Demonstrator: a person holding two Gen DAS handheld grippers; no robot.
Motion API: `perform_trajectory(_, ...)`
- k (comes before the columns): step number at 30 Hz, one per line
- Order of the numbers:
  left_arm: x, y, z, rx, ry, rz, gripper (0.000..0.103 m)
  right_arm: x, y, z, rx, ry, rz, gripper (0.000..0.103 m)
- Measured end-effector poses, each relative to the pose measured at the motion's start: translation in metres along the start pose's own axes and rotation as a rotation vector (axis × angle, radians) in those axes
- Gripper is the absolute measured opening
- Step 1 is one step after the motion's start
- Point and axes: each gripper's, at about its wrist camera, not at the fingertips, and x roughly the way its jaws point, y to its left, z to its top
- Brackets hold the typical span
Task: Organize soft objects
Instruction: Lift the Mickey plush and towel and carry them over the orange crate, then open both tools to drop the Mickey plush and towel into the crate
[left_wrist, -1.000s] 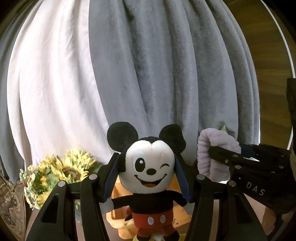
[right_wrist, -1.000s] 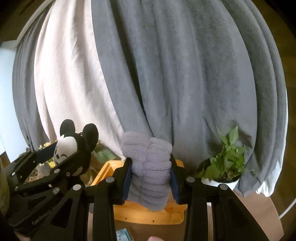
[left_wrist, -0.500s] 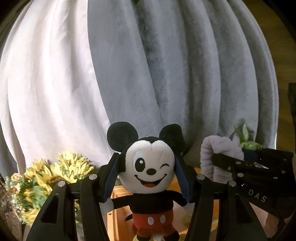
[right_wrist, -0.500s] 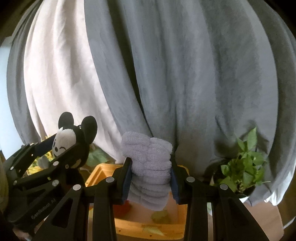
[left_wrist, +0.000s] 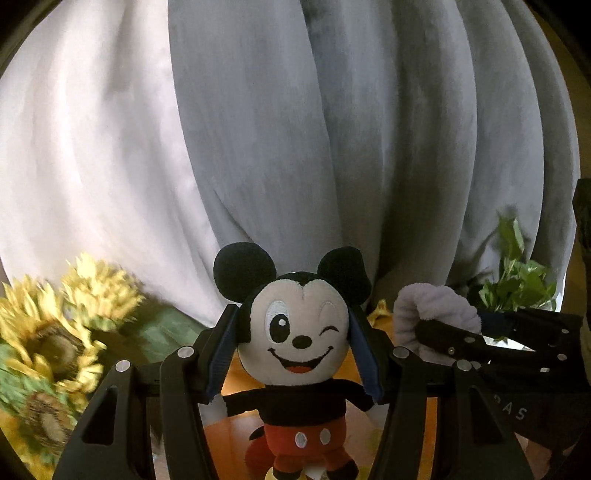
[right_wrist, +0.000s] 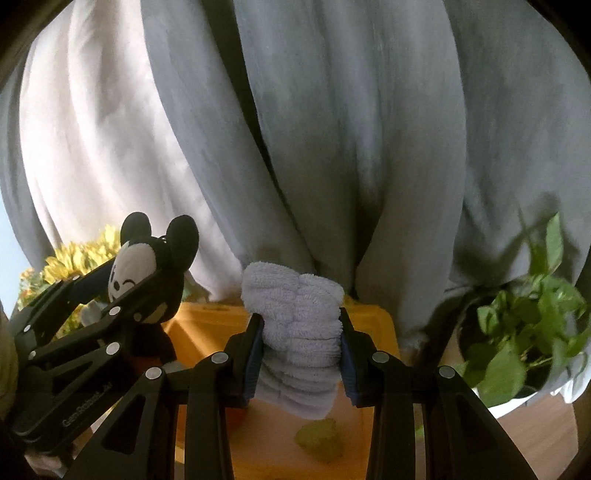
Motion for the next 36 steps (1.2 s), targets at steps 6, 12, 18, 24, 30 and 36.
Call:
perform_trajectory(6, 0.028, -0.004, -0.018, -0.007, 0.066, -0.016, 0.057, 0.029, -0.005, -0.010, 0.008, 0.068, -0.002, 0.037)
perform_trajectory(12, 0.042, -0.011, -0.036, 0.010, 0.138, -0.030, 0.058, 0.044, -0.006, -0.023, -0.003, 0.130, -0.014, 0.037)
perform_trajectory(18, 0.041, -0.013, -0.045, 0.038, 0.185, -0.012, 0.061, 0.054, -0.010, -0.032, -0.019, 0.187, -0.018, 0.039)
perform_trajectory(24, 0.036, -0.005, -0.049, 0.017, 0.210, -0.007, 0.075, 0.058, -0.013, -0.036, -0.015, 0.208, -0.039, 0.055)
perform_trajectory(30, 0.019, -0.001, -0.048, 0.010, 0.189, 0.010, 0.083, 0.050, -0.014, -0.034, -0.009, 0.187, -0.051, 0.067)
perform_trajectory(36, -0.009, 0.000, -0.040, -0.008, 0.139, 0.046, 0.084, 0.030, -0.013, -0.029, 0.001, 0.137, -0.070, 0.071)
